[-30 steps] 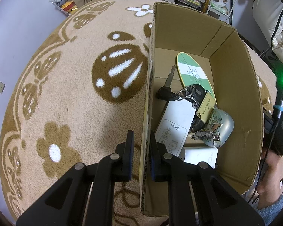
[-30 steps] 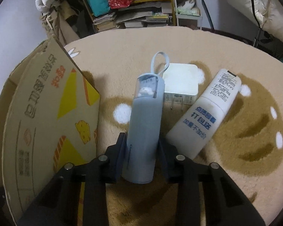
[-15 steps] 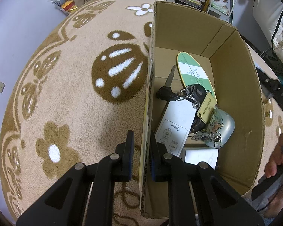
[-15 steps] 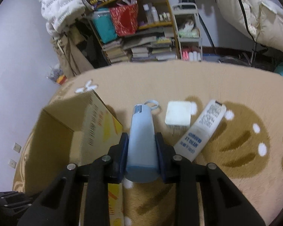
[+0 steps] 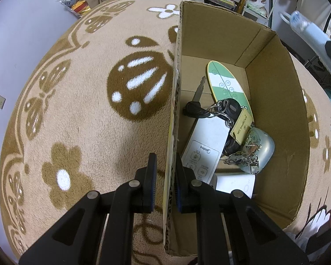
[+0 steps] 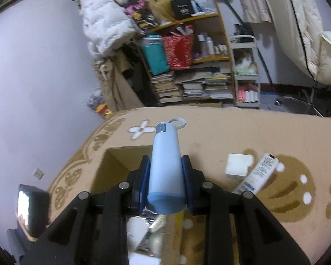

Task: Organize rigid objects
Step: 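Carry the light-blue bottle over the box and drop it in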

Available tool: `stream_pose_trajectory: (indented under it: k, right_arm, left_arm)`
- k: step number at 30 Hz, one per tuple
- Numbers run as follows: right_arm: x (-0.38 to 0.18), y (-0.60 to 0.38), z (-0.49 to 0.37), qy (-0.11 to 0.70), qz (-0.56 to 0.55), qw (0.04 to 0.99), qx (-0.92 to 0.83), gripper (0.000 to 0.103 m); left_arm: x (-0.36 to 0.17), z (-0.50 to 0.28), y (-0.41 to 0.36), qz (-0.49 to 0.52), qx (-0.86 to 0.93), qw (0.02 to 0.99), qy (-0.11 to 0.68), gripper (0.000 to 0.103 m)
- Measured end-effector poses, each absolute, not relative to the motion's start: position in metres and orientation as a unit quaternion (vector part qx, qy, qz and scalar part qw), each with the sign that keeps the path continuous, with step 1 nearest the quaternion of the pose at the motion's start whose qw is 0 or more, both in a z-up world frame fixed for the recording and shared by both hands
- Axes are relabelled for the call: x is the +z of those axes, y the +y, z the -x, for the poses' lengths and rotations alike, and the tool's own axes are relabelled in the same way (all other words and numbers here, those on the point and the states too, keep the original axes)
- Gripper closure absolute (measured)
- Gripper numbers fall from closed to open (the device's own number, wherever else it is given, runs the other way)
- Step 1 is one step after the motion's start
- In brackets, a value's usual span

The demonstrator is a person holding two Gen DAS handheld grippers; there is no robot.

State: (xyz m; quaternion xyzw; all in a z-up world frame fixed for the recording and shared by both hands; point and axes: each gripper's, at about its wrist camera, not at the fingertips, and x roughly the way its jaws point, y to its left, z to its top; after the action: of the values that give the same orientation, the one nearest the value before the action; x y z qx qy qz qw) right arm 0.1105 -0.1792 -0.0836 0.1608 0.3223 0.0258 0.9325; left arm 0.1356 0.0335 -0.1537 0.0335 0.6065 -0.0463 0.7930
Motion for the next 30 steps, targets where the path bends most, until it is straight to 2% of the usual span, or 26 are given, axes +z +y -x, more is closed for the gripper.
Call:
stream_pose_trajectory:
  k: [11,24,28,30]
  right_arm:
    - [-0.114,-0.136,-0.116,0.364,-0.099,0.924,0.058,0.073]
    - [-0.091,-0.116,-0.102,0.324,-0.056,0.942,0.07,0.074]
    - [-0.103,-0.11,-0.107,0.35,-0.054,0.931,0.086,0.074]
    - [-0.11,-0.107,-0.11,0.365,-0.051,0.925,0.094,0.08]
  left_arm:
    - [-0.154,-0.136,0.034,-0.031,-0.047,0.792,0.607,0.089]
    - [-0.154,-0.136,0.034,-0.031,-0.047,0.793,0.607,0.089]
    - [-0.154,-0.136,0.034,-0.031,-0.047,0.792,0.607,0.089]
    - [-0.154,-0.136,0.034,-0.031,-0.047,0.792,0.607,0.089]
